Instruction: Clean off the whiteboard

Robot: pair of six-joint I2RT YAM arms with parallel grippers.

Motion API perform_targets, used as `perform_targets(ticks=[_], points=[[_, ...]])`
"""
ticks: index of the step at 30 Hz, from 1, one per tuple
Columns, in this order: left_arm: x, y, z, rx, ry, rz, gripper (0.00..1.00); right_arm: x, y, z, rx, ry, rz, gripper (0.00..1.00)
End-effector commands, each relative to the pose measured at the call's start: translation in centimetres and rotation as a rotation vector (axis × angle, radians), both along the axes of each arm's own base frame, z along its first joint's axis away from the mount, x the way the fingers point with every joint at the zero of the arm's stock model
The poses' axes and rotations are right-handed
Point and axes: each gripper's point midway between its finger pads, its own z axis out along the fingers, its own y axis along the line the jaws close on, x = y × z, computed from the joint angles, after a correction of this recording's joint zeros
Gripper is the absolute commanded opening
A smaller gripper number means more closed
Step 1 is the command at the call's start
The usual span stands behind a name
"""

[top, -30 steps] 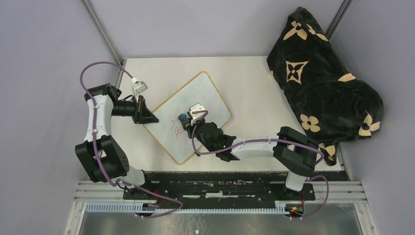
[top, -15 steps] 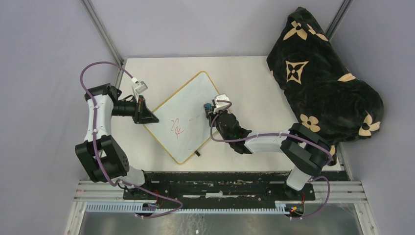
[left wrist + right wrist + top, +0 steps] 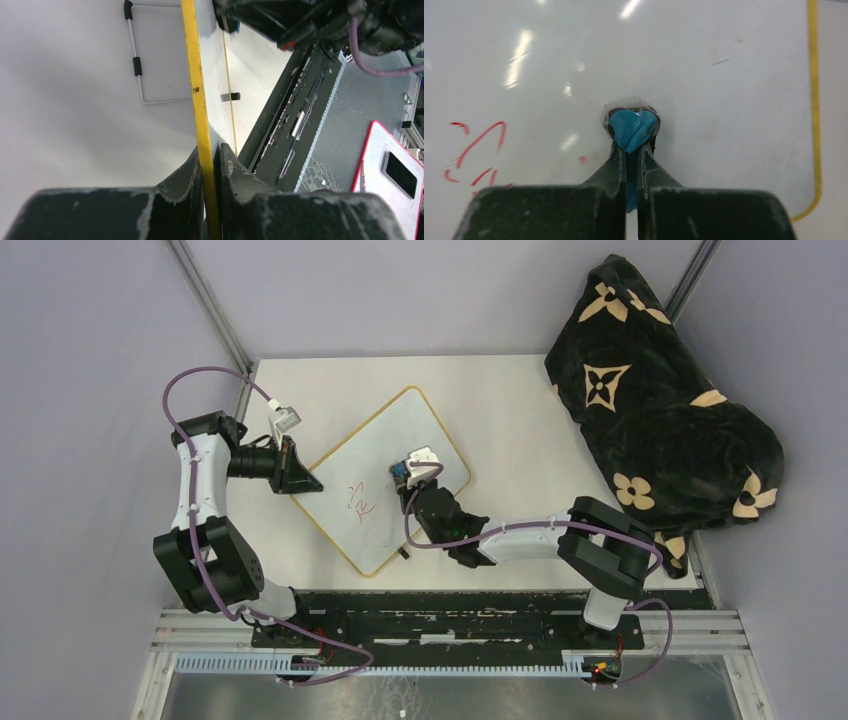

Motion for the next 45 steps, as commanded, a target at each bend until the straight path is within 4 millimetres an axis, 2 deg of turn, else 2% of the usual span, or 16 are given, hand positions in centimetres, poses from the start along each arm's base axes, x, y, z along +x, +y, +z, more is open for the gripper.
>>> perform_targets(ticks=[1, 5, 8, 12, 16, 20, 24, 26, 28, 32, 40, 45], points=[[0.3, 0.6, -1.2, 0.086, -0.079, -0.07, 0.03, -4.7, 6.6, -0.1, 0.024, 0.025, 0.224, 0.01], [0.2, 0.6, -1.3, 0.085, -0.075, -0.071, 0.03, -6.1, 7.7, 0.2, 0.033, 0.015, 0.26, 0.01], [0.2, 0.5, -1.4, 0.084, -0.072, -0.072, 0.03, -5.7, 6.9, -0.2, 0.014, 0.009, 0.216, 0.01], [0.2, 0.5, -1.5, 0.085, -0.071, -0.073, 0.03, -3.6, 3.9, -1.1, -0.024, 0.006, 0.118, 0.01], [0.2, 0.6, -1.4, 0.086, -0.072, -0.072, 0.03, -0.8, -0.5, -1.8, -0.017, 0.032, 0.018, 0.01], [0.3, 0.6, -1.5, 0.081, -0.068, -0.072, 0.03, 1.2, -4.6, -1.9, -0.026, 0.038, -0.07, 0.01], [0.5, 0.5, -1.4, 0.077, -0.068, -0.071, 0.03, 2.0, -7.2, -2.0, -0.033, 0.041, -0.126, 0.01], [0.5, 0.5, -1.3, 0.075, -0.07, -0.07, 0.03, 2.3, -7.3, -1.7, -0.025, 0.043, -0.125, 0.01], [0.5, 0.5, -1.4, 0.074, -0.068, -0.07, 0.03, 2.1, -6.1, -1.5, -0.021, 0.053, -0.073, 0.01], [0.5, 0.4, -1.3, 0.07, -0.068, -0.071, 0.03, 0.1, -1.4, -0.6, -0.035, 0.034, 0.034, 0.01], [0.4, 0.4, -1.5, 0.07, -0.061, -0.072, 0.03, -5.1, 8.7, 0.9, -0.03, 0.007, 0.246, 0.01], [0.3, 0.4, -1.4, 0.074, -0.064, -0.073, 0.03, -9.7, 13.5, 1.8, -0.047, -0.025, 0.372, 0.01]])
